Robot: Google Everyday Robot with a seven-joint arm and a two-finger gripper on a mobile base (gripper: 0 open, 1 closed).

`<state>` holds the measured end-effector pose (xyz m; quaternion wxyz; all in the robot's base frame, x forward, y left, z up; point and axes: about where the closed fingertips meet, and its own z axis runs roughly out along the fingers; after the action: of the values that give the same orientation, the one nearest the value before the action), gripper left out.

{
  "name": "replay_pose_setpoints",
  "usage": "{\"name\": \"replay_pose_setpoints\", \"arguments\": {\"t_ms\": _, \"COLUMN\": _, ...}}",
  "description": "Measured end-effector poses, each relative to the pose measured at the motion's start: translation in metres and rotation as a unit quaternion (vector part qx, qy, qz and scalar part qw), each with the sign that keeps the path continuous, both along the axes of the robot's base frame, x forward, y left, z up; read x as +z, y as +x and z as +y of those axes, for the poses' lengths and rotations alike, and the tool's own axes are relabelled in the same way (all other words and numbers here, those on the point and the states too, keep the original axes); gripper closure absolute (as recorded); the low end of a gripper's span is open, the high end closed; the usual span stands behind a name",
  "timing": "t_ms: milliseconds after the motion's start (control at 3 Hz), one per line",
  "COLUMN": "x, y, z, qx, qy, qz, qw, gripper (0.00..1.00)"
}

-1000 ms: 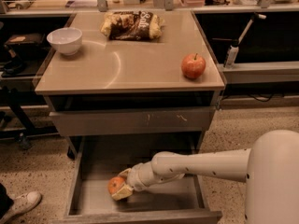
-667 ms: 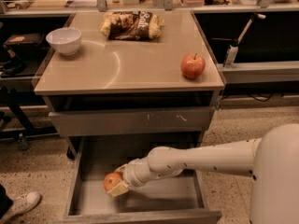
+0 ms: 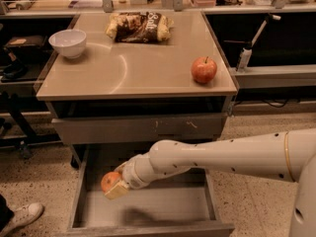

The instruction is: Pick orange from middle drawer and place on counter

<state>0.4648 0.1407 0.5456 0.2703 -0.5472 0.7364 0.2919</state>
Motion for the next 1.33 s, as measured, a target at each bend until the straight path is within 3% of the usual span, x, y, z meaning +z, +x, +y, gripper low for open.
{"name": "replay_pose_setpoints", "arguments": {"t_ms": 1333, "x": 0.165, "y": 0.050, "z": 0.002, "qx": -0.013, "qy": -0.034, "qz": -0.076, "qw": 0.9964, "gripper": 1.00}}
